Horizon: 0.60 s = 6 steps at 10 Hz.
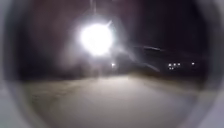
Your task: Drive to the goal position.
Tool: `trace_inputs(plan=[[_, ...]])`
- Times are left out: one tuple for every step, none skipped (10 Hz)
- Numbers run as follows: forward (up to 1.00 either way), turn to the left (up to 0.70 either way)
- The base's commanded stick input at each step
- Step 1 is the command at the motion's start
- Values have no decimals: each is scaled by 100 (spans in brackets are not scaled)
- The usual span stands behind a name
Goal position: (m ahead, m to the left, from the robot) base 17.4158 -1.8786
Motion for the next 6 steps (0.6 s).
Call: trace_inputs(plan=[[100,0],[100,0],[100,0],[100,0],[100,0],[100,0]])
